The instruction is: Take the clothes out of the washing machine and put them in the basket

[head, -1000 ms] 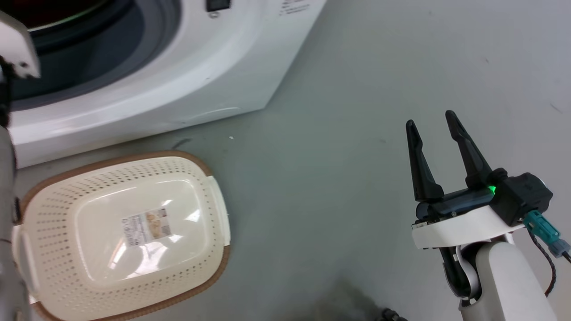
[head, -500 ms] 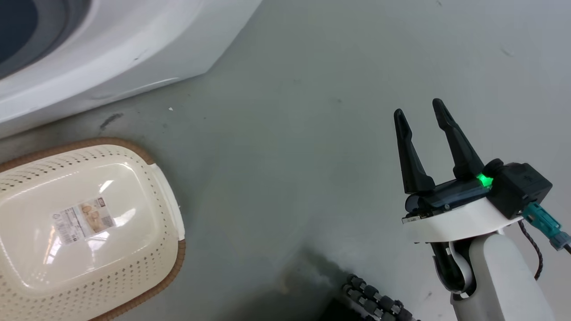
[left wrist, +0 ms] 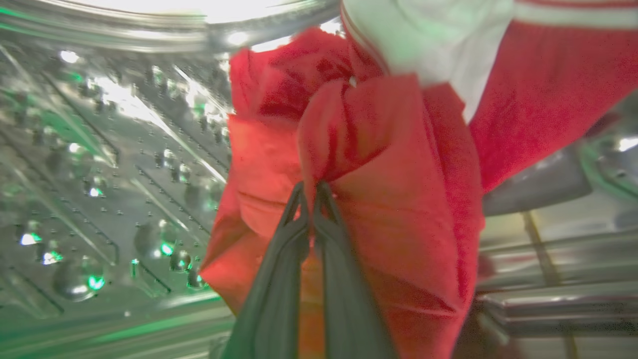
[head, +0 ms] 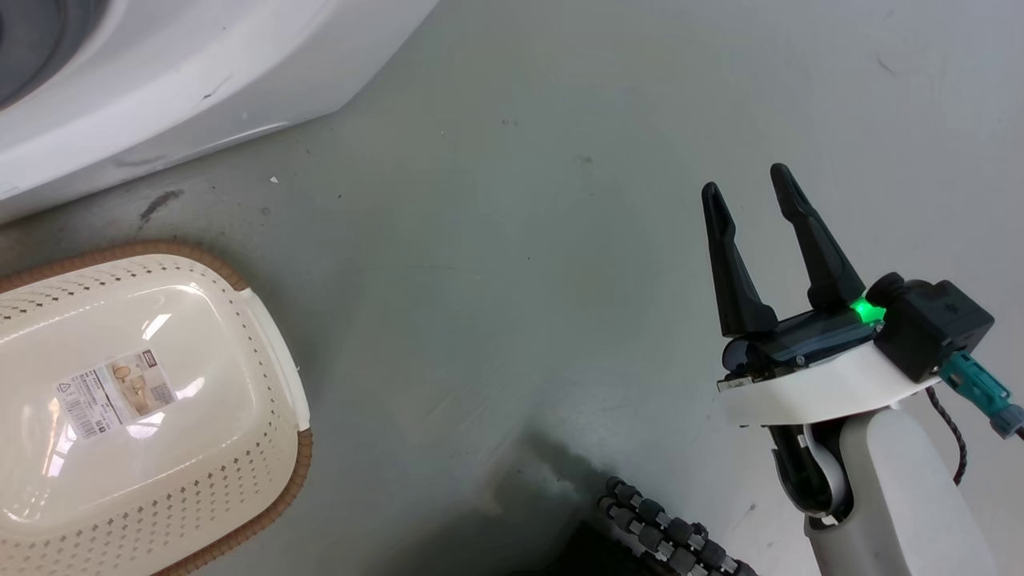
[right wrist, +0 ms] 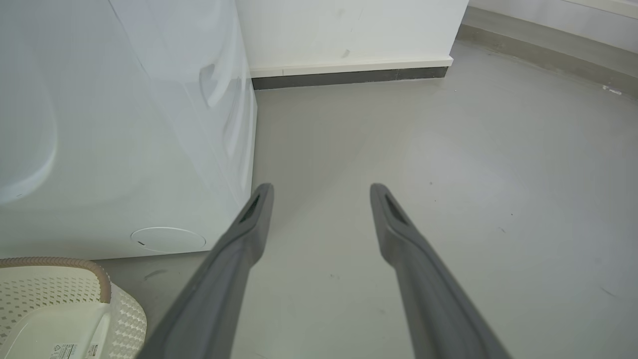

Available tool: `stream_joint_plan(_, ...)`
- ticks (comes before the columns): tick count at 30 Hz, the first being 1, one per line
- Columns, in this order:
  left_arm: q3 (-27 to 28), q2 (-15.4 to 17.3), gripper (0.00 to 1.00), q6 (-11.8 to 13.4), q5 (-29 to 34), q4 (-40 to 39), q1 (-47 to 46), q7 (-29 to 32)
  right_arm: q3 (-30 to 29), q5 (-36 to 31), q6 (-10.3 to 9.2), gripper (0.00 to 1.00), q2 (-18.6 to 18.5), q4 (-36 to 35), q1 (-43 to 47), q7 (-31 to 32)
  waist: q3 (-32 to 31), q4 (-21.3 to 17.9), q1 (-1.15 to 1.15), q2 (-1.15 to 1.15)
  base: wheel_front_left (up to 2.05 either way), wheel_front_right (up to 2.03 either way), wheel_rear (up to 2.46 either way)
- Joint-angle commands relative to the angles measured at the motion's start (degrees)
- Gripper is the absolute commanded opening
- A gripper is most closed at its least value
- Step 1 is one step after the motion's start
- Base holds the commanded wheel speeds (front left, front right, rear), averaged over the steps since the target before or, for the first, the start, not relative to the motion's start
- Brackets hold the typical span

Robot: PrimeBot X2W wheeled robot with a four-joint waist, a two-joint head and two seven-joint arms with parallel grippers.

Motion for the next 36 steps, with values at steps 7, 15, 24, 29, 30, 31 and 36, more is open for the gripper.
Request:
stream_joint_plan(7,1.64,0.34,0.0,2.61,-2.27,-3.5,4.27,-7.88,-0.46,-0.07,-0.05,1.0,0.12,0.56,-0.76,-0.21,-1.94,0.57,-0.01,0.0,0.0,0.0,0.0)
stream_joint_plan(15,4.02,-3.5,0.0,5.15,-6.96,1.41,9.99,-23.68,-2.53,-1.9,-0.05,1.0,0.11,1.98,1.63,-0.18,-8.92,2.24,-0.01,0.0,0.0,0.0,0.0)
stream_joint_plan(24,5.51,-9.7,0.0,5.13,-11.86,10.72,16.89,-39.02,-4.52,-4.38,-0.06,1.0,0.08,3.91,5.2,-0.17,-19.31,4.19,-0.01,0.0,0.0,0.0,0.0)
stream_joint_plan(29,7.09,-12.97,0.0,4.96,-15.06,15.49,21.26,-46.23,-6.15,-6.09,-0.06,1.0,0.09,4.67,8.02,-0.18,-25.5,5.06,-0.01,0.0,0.0,0.0,0.0)
stream_joint_plan(30,7.19,-13.5,0.0,4.83,-15.39,16.22,22.26,-47.2,-6.51,-6.62,-0.06,1.0,0.07,4.86,8.79,-0.17,-26.55,5.33,-0.01,0.0,0.0,0.0,0.0)
stream_joint_plan(31,7.52,-14.02,0.0,4.58,-16.2,16.65,23.06,-48.27,-6.78,-6.56,-0.05,1.0,0.09,4.78,9.26,-0.17,-27.38,5.59,-0.01,0.0,0.0,0.0,0.0)
stream_joint_plan(36,8.28,-16.22,0.0,3.56,-18.34,18.55,27.1,-51.22,-7.67,-7.93,-0.06,1.0,0.1,4.38,11.4,-0.17,-29.88,6.98,-0.01,0.0,0.0,0.0,0.0)
